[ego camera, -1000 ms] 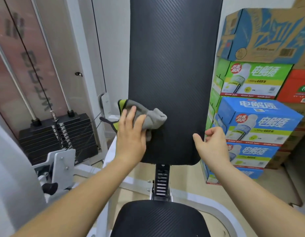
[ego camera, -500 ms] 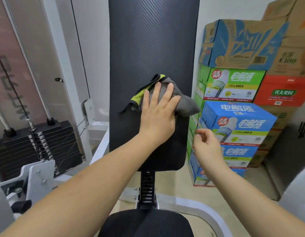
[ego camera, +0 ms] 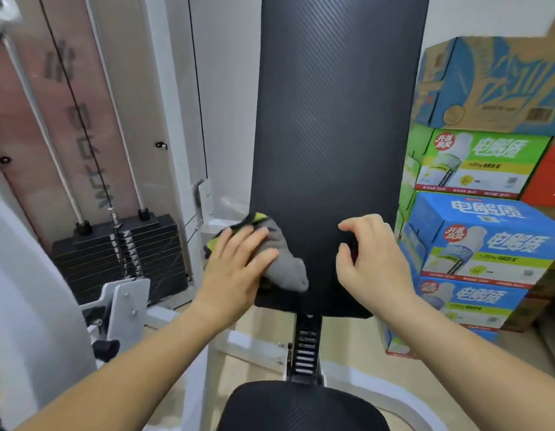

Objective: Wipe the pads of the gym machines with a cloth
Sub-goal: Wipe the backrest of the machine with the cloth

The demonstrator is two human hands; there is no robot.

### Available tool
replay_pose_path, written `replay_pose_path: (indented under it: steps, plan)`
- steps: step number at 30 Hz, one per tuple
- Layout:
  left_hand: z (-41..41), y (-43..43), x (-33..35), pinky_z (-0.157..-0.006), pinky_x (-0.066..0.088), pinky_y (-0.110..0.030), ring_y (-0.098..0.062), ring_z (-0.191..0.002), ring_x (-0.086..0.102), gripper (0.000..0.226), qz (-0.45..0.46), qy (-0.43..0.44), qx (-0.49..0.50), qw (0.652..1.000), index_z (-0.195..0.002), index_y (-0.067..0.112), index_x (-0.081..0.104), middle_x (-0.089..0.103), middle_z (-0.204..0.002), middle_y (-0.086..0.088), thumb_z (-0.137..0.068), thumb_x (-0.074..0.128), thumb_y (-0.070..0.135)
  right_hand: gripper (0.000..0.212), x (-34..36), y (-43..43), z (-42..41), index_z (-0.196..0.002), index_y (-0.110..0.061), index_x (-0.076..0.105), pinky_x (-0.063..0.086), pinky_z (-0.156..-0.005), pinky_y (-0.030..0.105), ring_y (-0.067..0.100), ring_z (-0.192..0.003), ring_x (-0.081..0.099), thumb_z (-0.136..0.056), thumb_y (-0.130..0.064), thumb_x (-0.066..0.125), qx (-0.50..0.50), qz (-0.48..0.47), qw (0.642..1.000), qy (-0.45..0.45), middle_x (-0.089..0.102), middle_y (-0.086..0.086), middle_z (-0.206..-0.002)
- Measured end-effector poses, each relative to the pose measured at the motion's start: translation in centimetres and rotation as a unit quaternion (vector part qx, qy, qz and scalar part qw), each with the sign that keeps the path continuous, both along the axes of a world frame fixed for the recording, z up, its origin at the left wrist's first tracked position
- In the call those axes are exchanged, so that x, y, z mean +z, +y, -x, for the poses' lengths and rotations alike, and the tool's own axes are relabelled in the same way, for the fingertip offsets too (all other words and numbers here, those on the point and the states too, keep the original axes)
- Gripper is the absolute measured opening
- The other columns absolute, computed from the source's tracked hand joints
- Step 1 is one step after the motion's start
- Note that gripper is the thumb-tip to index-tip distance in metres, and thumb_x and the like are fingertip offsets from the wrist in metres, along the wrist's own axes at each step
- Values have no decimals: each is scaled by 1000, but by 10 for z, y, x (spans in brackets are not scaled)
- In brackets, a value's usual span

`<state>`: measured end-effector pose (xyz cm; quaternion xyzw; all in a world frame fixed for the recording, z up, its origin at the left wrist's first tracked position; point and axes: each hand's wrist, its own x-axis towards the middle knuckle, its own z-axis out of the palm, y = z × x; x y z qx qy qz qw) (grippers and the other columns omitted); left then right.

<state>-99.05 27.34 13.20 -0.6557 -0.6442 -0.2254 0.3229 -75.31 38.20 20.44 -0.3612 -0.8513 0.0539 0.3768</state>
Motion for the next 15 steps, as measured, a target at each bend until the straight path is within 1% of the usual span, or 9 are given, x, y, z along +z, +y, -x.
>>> replay_pose_path:
  steps: [1, 2, 3, 5, 6, 9, 11, 13, 15]
  plan:
    - [2, 3, 16, -119, 28, -59, -38, -143, 38, 47, -57, -120, 60, 989, -136, 22, 59, 43, -155, -13, -90, 65, 13, 32, 10, 1, 13, -122, -18, 62, 52, -79, 38, 19, -106, 53, -90, -20, 65, 11, -29, 999, -10, 55, -2, -117]
    - [2, 8, 30, -119, 29, -57, -35, -143, 37, 46, -95, -242, 111, 959, -140, 24, 56, 41, -156, -11, -95, 61, 15, 33, 22, 3, 27, -122, -18, 64, 52, -80, 38, 20, -108, 53, -90, -22, 67, 20, -57, 998, -15, 56, -2, -119]
    - [-2, 16, 37, -120, 30, -54, -31, -143, 36, 47, -105, -361, 116, 920, -144, 28, 51, 40, -156, -7, -99, 58, 19, 35, 33, 6, 37, -123, -17, 65, 53, -84, 38, 22, -112, 54, -89, -23, 69, 23, -84, 996, -18, 57, 0, -122]
    - [-12, 28, 42, -119, 36, -48, -19, -140, 43, 50, -85, -536, 20, 840, -150, 38, 39, 45, -152, 5, -103, 50, 26, 42, 59, 15, 58, -128, -15, 67, 52, -95, 43, 28, -124, 52, -88, -26, 71, 20, -145, 989, -31, 58, 7, -131]
    - [-15, 32, 43, -116, 40, -46, -15, -136, 46, 51, -76, -583, -13, 809, -151, 43, 35, 47, -149, 10, -104, 48, 29, 47, 74, 22, 66, -133, -15, 66, 50, -101, 46, 31, -130, 50, -89, -29, 72, 11, -172, 984, -46, 57, 11, -136]
    - [-12, 36, 59, -103, 48, -38, -10, -121, 55, 41, -77, -636, -11, 768, -137, 53, 37, 56, -137, 13, -105, 46, 30, 59, 126, 41, 89, -147, -22, 56, 40, -113, 51, 37, -141, 40, -93, -45, 65, -32, -239, 964, -107, 47, 17, -150]
    - [-7, 41, 91, -94, 51, -36, -6, -110, 60, 34, -79, -641, -31, 763, -127, 57, 40, 63, -126, 12, -106, 44, 31, 67, 158, 46, 103, -153, -32, 46, 36, -116, 51, 39, -147, 30, -94, -60, 57, -63, -252, 953, -155, 35, 17, -161]
    - [6, 60, 143, -90, 55, -42, -13, -103, 65, 25, -77, -618, -51, 781, -125, 52, 43, 67, -116, 8, -104, 42, 40, 71, 177, 47, 115, -156, -40, 37, 35, -116, 49, 36, -151, 21, -93, -71, 49, -82, -223, 955, -179, 23, 11, -167]
    - [28, 95, 214, -87, 58, -51, -25, -98, 68, 30, -87, -558, -56, 823, -125, 48, 43, 67, -112, 1, -95, 40, 47, 71, 182, 44, 123, -155, -45, 35, 38, -114, 47, 34, -152, 18, -92, -74, 48, -89, -202, 958, -181, 20, 7, -168]
